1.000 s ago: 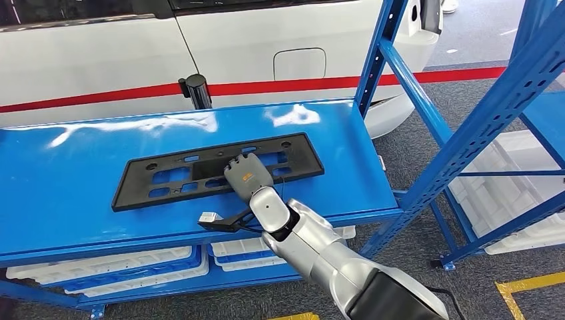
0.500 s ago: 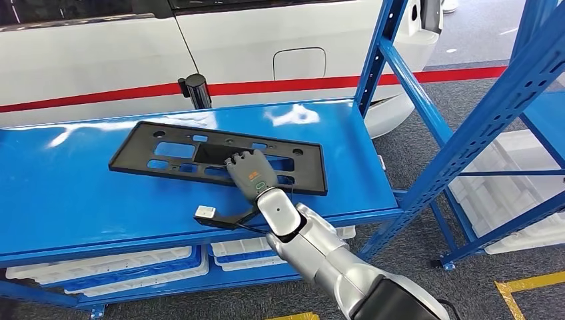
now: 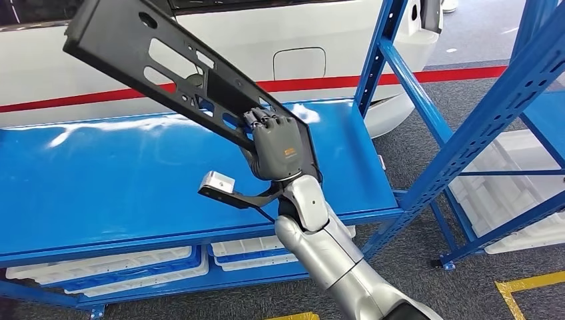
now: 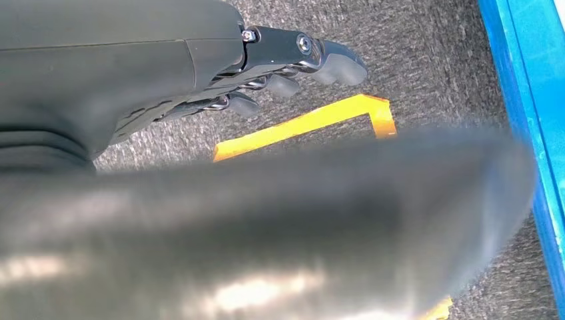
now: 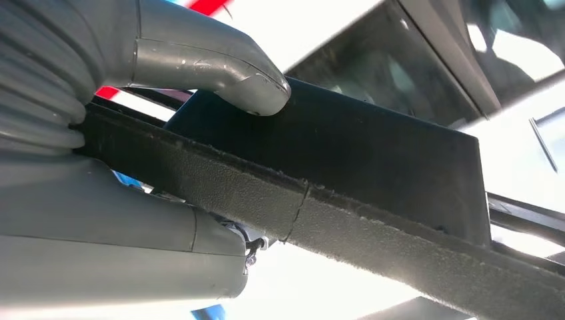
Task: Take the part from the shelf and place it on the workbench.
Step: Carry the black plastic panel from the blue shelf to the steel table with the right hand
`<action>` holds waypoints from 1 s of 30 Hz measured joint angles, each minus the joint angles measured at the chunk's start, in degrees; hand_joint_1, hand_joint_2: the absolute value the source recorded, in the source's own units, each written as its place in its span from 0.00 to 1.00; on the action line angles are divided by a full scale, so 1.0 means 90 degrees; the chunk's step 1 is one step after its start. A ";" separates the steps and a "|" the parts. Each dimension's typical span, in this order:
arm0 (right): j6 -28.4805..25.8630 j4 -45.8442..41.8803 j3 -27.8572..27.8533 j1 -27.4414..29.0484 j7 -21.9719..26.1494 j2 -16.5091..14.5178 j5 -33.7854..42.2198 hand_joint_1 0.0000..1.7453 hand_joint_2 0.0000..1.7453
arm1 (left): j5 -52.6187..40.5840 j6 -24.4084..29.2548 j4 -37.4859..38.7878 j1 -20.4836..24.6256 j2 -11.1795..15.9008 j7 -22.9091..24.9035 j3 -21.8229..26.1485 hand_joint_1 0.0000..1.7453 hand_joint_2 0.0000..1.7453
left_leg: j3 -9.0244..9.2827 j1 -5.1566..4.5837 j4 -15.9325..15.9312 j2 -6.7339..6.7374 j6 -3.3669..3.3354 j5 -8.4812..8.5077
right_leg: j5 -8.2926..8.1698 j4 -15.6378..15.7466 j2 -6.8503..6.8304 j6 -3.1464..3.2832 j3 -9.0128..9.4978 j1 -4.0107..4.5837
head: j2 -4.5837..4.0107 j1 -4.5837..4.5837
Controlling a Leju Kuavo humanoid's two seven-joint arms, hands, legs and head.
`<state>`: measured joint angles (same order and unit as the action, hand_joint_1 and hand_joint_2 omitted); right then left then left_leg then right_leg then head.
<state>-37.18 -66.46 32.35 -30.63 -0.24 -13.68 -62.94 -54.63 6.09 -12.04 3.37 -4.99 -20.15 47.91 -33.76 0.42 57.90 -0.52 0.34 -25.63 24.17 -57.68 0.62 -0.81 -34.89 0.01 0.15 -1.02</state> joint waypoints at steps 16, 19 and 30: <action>0.0672 -0.2442 -0.0016 0.0440 0.1136 0.0476 0.2916 1.00 1.00 | 0.0078 0.0003 0.0000 -0.0050 -0.0033 -0.0223 0.0317 0.00 1.00 | -0.0005 0.0000 0.0000 -0.0001 -0.0001 -0.0001 | 0.0000 0.0001 -0.0001 0.0000 -0.0002 0.0000 | 0.0000 -0.0004; 0.1051 -0.2737 -0.0002 0.0536 0.1305 0.0573 0.3724 1.00 1.00 | 0.0116 0.0053 0.0000 -0.0050 -0.0037 -0.0239 0.0374 0.00 1.00 | -0.0005 0.0000 0.0000 0.0000 -0.0001 -0.0001 | 0.0000 0.0001 0.0000 0.0000 -0.0002 0.0000 | 0.0000 -0.0004; 0.2268 -0.3396 0.0024 0.1042 0.1813 0.0912 0.6331 1.00 1.00 | 0.0224 0.0098 0.0000 -0.0050 -0.0047 -0.0314 0.0660 0.00 1.00 | -0.0006 0.0000 0.0000 0.0000 -0.0002 -0.0003 | 0.0001 0.0001 -0.0001 0.0000 -0.0003 0.0000 | 0.0000 -0.0003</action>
<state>-16.77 -97.03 32.57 -21.25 16.08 -5.47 -5.95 -52.61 6.97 -12.04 2.92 -5.42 -22.97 53.85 -33.81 0.43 57.90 -0.52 0.32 -25.65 24.18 -57.67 0.61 -0.81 -34.91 0.01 0.15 -1.04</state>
